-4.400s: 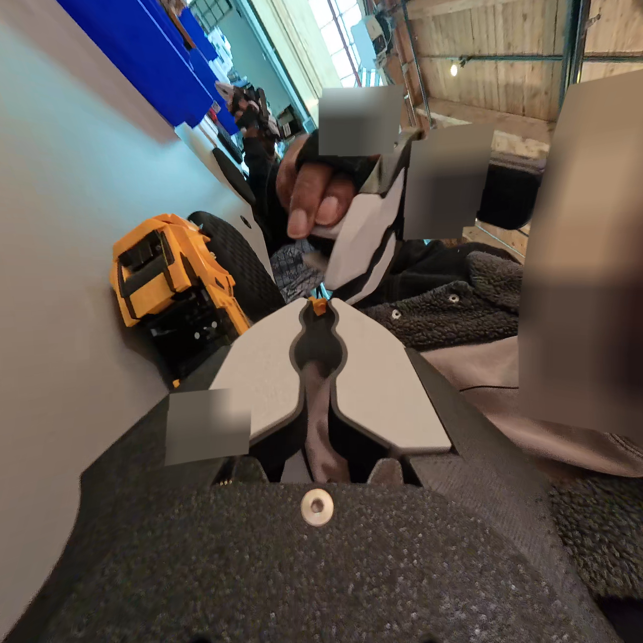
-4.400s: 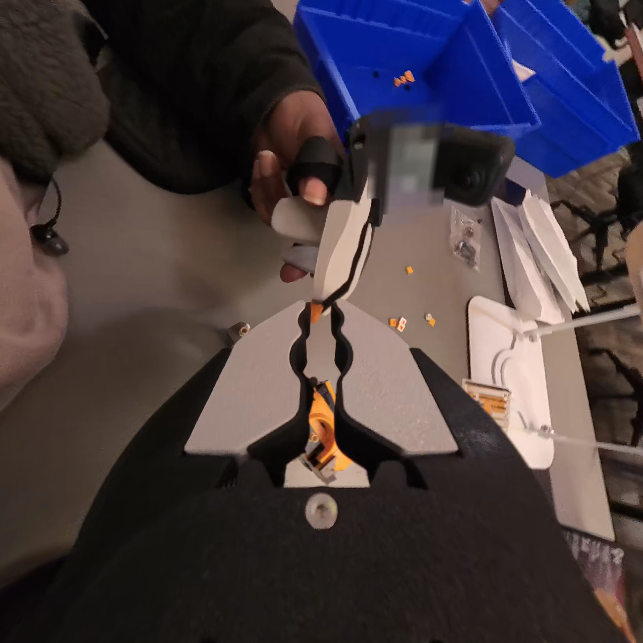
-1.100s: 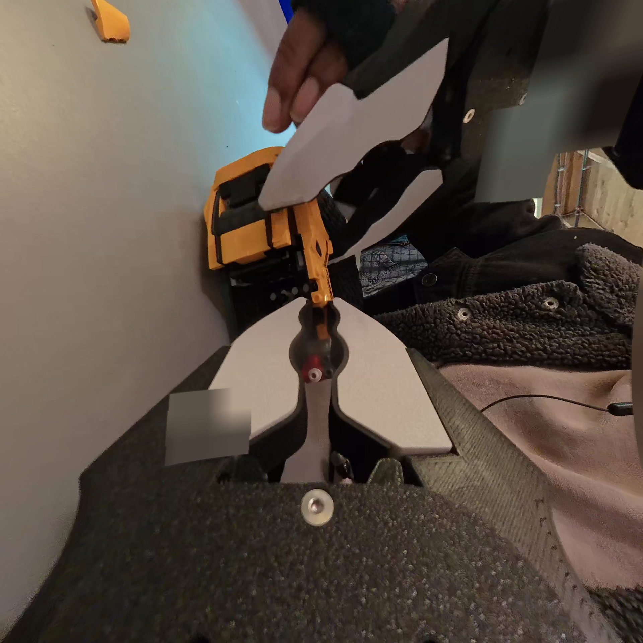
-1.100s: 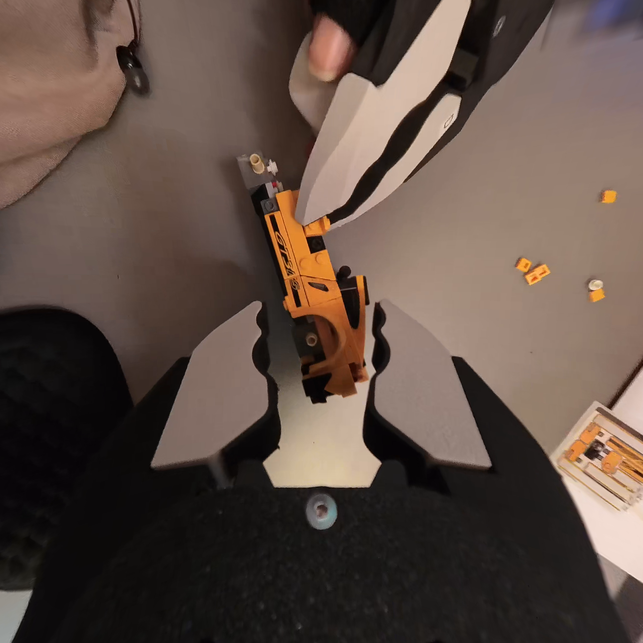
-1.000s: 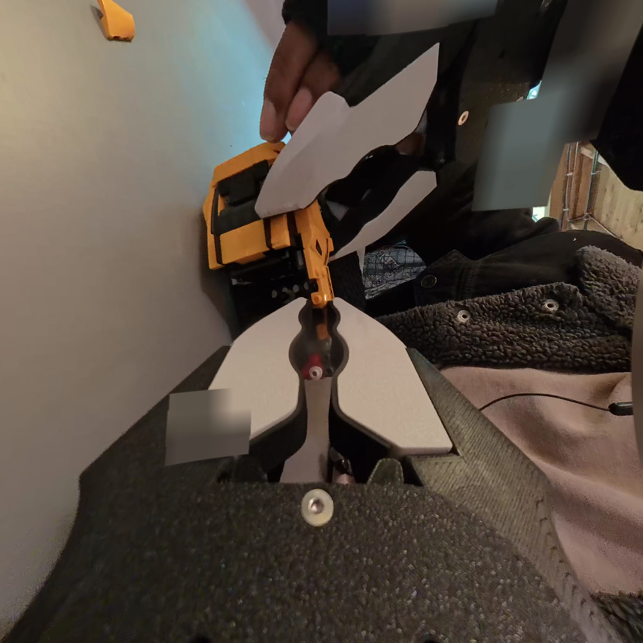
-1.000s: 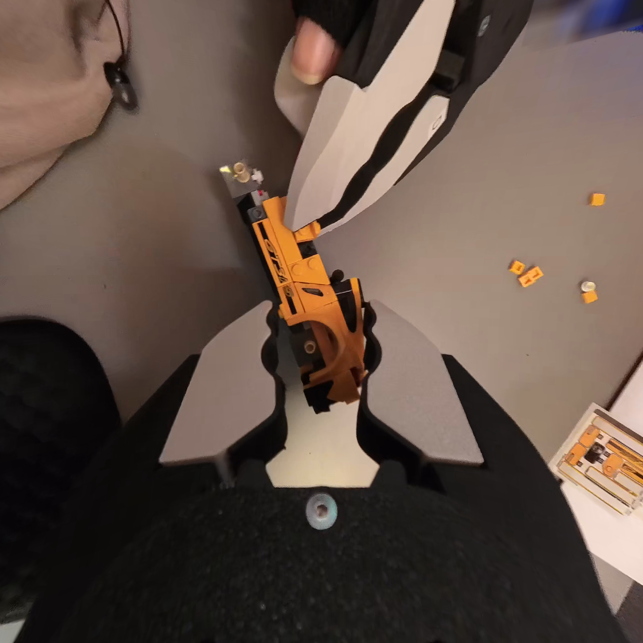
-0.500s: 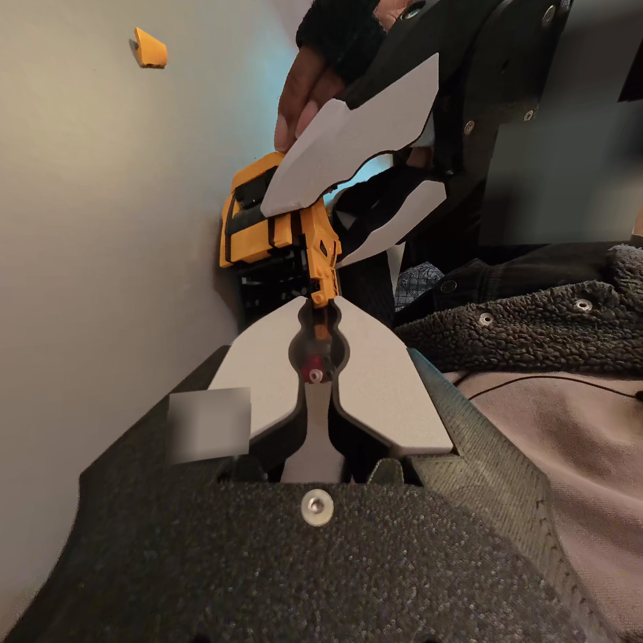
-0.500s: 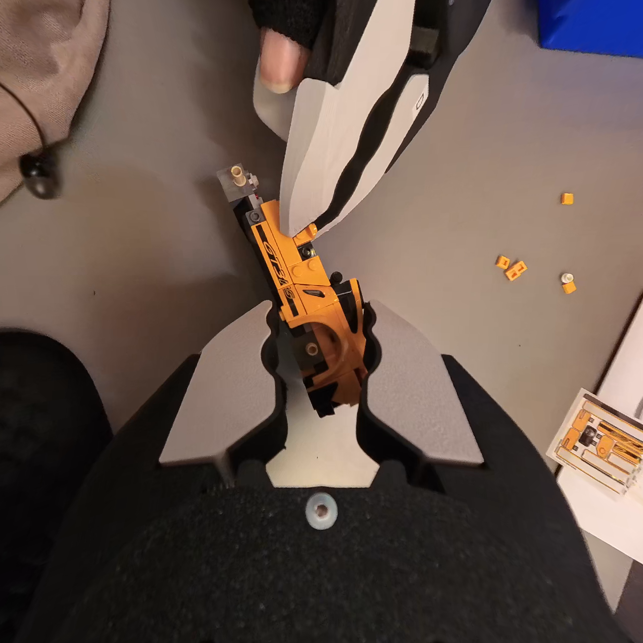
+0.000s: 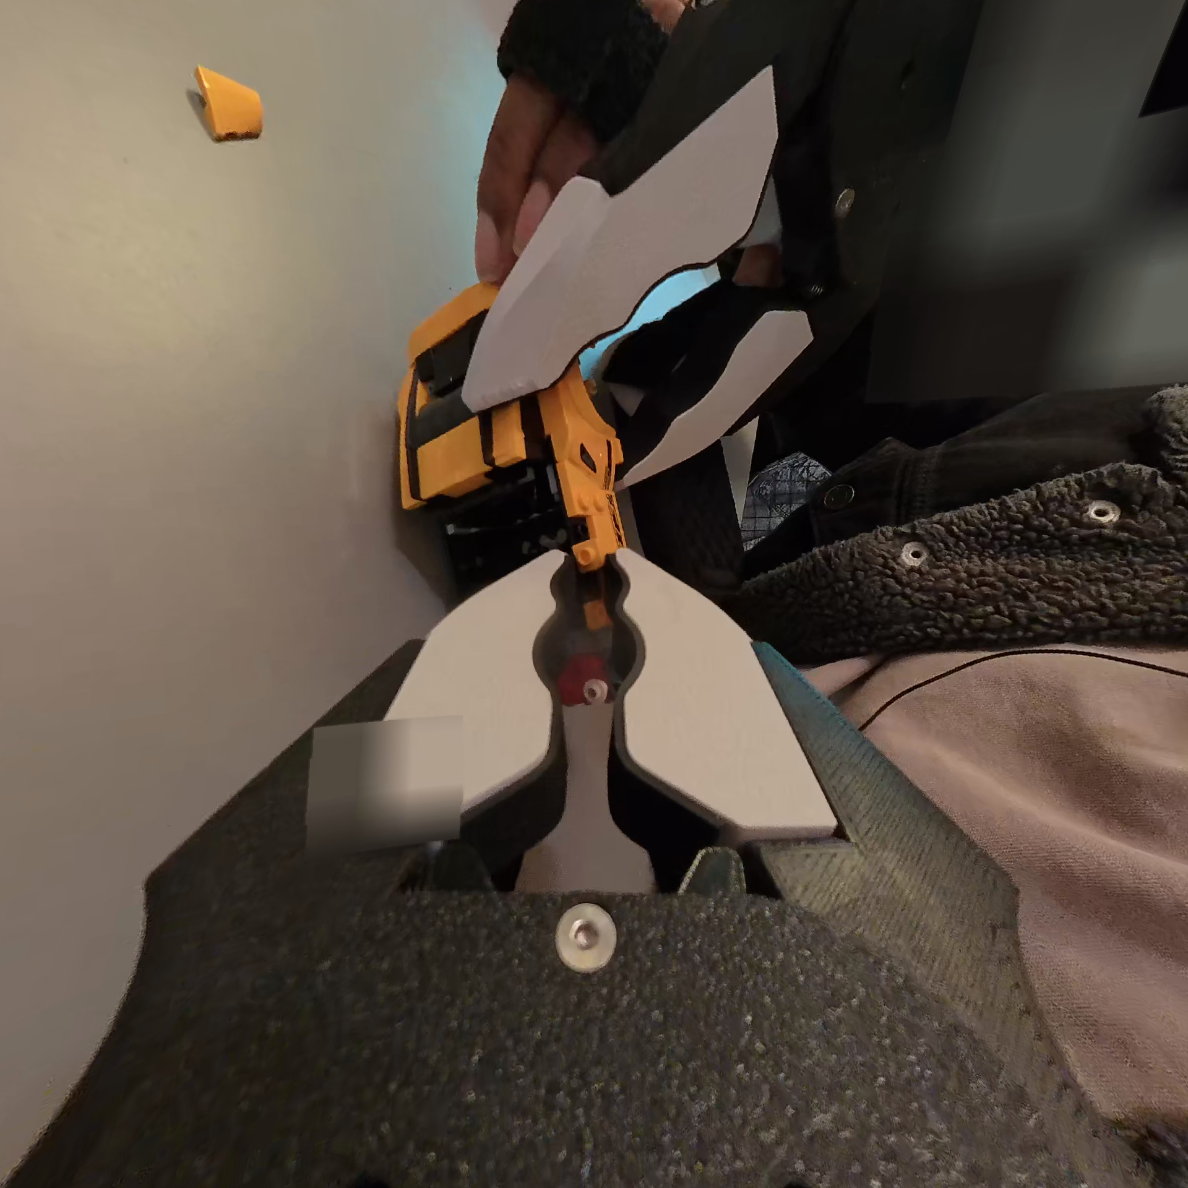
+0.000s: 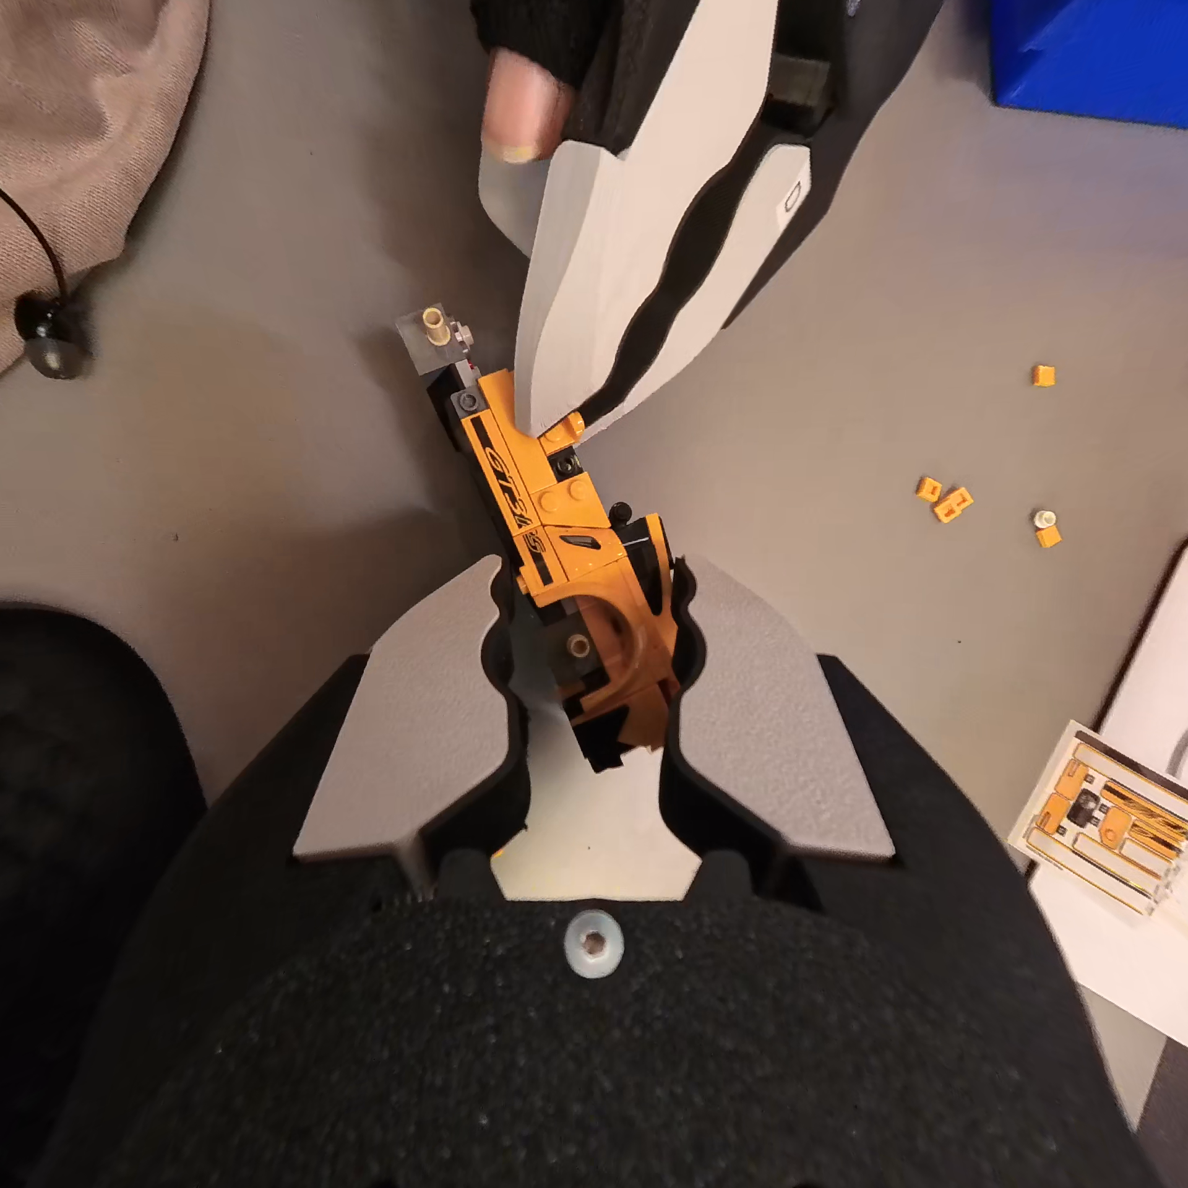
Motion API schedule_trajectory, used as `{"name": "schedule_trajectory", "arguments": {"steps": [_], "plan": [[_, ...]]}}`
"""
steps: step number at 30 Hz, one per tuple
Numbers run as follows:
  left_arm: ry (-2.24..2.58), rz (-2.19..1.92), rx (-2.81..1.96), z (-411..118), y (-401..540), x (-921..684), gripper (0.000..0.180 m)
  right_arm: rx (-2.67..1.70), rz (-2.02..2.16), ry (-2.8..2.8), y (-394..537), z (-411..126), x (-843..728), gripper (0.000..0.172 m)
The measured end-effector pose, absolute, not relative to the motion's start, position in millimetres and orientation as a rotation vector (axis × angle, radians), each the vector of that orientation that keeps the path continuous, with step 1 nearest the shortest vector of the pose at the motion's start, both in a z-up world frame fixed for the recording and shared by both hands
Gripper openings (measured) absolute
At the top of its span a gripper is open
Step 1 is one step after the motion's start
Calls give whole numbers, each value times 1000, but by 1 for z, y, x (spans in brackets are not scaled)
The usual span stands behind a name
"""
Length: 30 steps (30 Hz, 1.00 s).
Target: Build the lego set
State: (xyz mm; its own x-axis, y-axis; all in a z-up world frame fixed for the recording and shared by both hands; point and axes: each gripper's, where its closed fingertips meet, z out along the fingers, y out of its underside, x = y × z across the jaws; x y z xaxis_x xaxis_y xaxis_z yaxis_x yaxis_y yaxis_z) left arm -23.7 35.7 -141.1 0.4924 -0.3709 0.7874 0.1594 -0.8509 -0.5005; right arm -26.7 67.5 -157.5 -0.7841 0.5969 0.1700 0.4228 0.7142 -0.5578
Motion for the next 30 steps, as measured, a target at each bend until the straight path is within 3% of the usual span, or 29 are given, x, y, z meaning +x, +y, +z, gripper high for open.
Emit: {"name": "schedule_trajectory", "arguments": {"steps": [3, 10, 18, 23, 28, 30], "plan": [[206, -1339, -2231, -143, 33, -23, 24, -796, 724, -2578, 66, -157, -26, 47], [260, -1333, -2160, -138, 28, -20, 36, -832, 723, -2560, 66, -157, -25, 47], [600, -674, -2138, -162, 26, -23, 58, -1101, 651, -2449, 71, -157, -23, 46], [644, -534, -2092, -167, 31, -30, 30, -1216, 609, -2391, 72, -157, -14, 45], [874, -318, -2005, -159, 32, -36, 29, -1227, 756, -2406, 66, -138, -7, 44], [952, -209, -1958, -157, 32, -37, 29, -1213, 828, -2419, 56, -129, -10, 36]]}}
